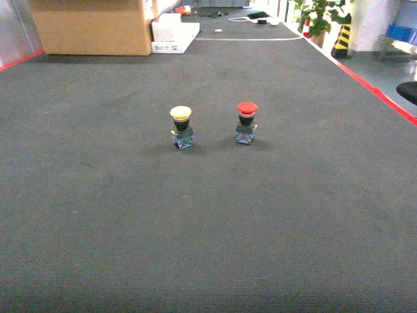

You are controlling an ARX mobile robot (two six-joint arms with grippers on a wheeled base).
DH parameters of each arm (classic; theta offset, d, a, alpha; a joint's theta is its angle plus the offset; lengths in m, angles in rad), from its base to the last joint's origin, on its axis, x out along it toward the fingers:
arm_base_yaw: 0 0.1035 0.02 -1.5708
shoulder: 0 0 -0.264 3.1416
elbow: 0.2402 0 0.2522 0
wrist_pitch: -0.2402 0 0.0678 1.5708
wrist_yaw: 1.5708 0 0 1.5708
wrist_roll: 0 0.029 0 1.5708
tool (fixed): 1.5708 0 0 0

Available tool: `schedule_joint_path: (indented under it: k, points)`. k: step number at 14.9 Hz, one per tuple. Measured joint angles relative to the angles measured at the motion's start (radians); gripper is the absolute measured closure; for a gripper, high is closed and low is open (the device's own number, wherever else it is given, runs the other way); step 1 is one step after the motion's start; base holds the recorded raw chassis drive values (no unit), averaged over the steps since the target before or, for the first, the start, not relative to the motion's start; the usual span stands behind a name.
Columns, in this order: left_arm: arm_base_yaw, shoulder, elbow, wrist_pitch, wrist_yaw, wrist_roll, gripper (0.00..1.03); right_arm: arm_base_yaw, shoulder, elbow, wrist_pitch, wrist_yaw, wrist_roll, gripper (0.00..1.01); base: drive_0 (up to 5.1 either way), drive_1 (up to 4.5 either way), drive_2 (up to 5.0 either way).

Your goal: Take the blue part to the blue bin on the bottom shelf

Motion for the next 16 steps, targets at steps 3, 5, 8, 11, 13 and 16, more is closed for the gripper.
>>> schedule_joint_path:
  k: [3,5,8,11,13,16]
  points:
    - [0.000,0.006,0.000,-0.002,0.000,0.000,0.59,0.000,0.000,0.000,-0.001,0.000,0.000,0.03,0.0,-4.17,4.2]
    - [0.000,0.001,0.000,0.001,0.000,0.000,0.59,0.000,0.000,0.000,-0.002,0.000,0.000,0.03,0.0,-2.07,2.1]
    - [0.000,-0.002,0.000,0.001,0.000,0.000,0.59,0.000,0.000,0.000,-0.003,0.000,0.000,0.03,0.0,0.00,0.0]
    - [0.002,-0.002,0.000,0.001,-0.004,0.000,0.59,0.000,0.000,0.000,-0.001,-0.001,0.000,0.03,-1.2,-1.15,-1.2]
    - [0.002,-0.002,0.000,0.000,-0.003,0.000,0.59,0.000,0.000,0.000,0.000,0.000,0.000,0.03,-1.7,-1.68,-1.7]
    - [0.002,-0.002,0.000,0.000,-0.003,0.000,0.59,0.000,0.000,0.000,0.000,0.000,0.000,0.03,-1.6,-1.60,-1.6]
